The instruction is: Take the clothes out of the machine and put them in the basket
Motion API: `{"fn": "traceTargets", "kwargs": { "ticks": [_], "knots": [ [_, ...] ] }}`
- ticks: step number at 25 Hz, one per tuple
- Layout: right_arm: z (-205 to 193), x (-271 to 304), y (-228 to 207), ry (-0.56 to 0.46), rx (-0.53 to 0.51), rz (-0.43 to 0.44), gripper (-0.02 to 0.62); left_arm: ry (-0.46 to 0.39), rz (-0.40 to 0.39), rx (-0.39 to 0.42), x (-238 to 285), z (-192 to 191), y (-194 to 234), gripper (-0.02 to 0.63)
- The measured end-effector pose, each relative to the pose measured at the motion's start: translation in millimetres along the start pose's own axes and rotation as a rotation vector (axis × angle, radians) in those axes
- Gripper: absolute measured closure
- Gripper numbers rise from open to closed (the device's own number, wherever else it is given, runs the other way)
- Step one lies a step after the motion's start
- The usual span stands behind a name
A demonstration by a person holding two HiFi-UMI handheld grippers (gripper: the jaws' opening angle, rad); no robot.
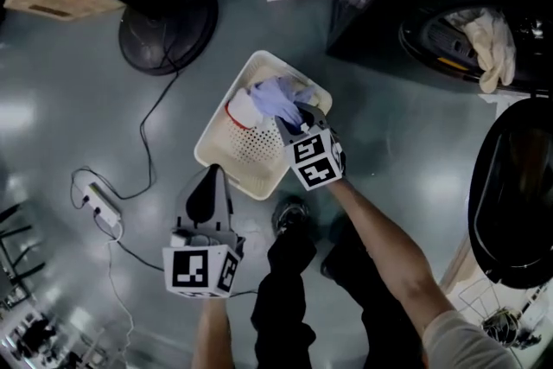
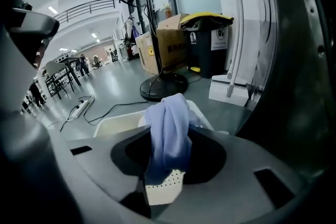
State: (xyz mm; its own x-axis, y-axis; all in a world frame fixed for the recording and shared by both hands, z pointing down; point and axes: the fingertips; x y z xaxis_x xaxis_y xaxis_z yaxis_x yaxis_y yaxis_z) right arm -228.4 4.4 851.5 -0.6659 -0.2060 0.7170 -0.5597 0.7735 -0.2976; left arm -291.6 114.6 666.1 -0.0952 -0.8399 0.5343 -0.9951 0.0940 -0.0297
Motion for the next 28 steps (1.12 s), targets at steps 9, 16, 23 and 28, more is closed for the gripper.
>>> {"fn": "traceTargets", "kwargs": {
  "ticks": [9, 16, 23, 28],
  "knots": [
    [-52, 73, -9, 0.154, -0.063, -0.031, 0.433, -0.013, 0.037, 0.010, 20, -30, 14, 0.588],
    [-60, 75, -20, 0.177, 0.017, -0.052, 0.240, -0.023, 0.038, 0.023, 15, -20, 11, 0.588],
    [-22, 7, -15, 0.075, 0.072, -0.039, 0.210, -0.004, -0.018, 0.026, -2, 21, -14, 0.589],
    [13, -69, -24, -0.005, 0.133, -0.062, 0.212, -0.013, -0.084, 0.044, -11, 76, -47, 0.589]
  ]
}}
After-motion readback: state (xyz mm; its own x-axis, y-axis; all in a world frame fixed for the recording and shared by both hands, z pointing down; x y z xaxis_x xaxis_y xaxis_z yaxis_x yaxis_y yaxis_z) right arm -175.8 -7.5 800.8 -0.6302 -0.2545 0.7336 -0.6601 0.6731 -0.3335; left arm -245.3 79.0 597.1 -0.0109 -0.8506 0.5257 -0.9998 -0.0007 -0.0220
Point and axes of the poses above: the fingertips, and each gripper's own axes: x forward along the fingers, y to its left, z out of its top, and after that the axes turned 15 degrees about x, right-handed
